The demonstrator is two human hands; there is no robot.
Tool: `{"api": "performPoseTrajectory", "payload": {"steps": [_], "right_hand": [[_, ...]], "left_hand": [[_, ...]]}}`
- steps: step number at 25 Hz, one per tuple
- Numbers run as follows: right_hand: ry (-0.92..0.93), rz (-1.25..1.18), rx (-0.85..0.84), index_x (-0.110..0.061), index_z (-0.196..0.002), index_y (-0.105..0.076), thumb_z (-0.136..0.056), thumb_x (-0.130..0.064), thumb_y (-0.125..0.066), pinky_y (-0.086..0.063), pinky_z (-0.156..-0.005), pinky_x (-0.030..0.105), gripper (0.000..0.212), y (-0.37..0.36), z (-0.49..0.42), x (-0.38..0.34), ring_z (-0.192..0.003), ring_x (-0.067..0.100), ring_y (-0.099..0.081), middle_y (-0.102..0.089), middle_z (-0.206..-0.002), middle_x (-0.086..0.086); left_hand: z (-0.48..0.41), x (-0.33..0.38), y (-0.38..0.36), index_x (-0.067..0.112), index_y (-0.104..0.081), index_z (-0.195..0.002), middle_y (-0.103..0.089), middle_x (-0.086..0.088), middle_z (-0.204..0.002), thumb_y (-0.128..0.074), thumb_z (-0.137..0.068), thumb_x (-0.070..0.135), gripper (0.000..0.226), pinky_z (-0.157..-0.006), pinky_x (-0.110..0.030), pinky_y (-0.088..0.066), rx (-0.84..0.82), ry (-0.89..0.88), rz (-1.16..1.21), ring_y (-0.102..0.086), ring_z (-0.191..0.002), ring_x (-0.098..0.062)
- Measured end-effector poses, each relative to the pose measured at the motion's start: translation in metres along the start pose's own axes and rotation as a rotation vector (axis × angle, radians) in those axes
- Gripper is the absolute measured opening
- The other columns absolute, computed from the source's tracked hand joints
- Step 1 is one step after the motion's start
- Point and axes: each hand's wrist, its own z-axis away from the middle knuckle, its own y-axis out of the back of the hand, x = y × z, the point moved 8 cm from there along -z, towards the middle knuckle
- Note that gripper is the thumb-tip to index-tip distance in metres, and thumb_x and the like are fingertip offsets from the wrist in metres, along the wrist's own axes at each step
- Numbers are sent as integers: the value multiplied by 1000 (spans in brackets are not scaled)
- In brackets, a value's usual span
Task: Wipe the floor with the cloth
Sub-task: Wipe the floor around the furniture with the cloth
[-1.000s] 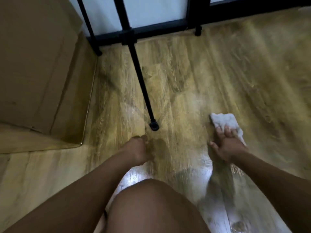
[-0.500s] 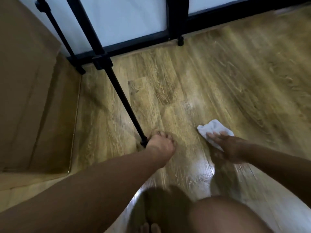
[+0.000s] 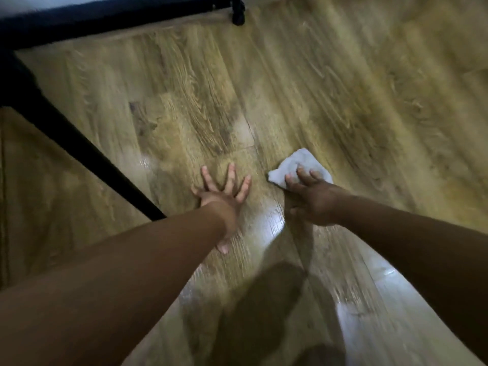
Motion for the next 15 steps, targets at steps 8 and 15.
{"api": "performPoseTrajectory", "payload": {"steps": [8,15], "right_hand": [[411,126,55,-41,-152,4,-97,-53,-32,3,-121,46,68,-16,22,-18,-148,18,21,15,-161,-11],[290,144,361,-30,-154,-13,-101,-37,-38,-9,-122,43,60,164,-172,46,-150,29,-6,-7,-163,6]], "left_hand": [[-2,3,-1,36,56,-125,70,-15,-122,-98,-44,47,175,-95,-88,3,-74,-32,102,50,-114,-65],[3,3,-6,39,67,-106,72,-11,-120,-99,-46,34,176,-92,-87,12,-94,7,81,61,-103,-60]]}}
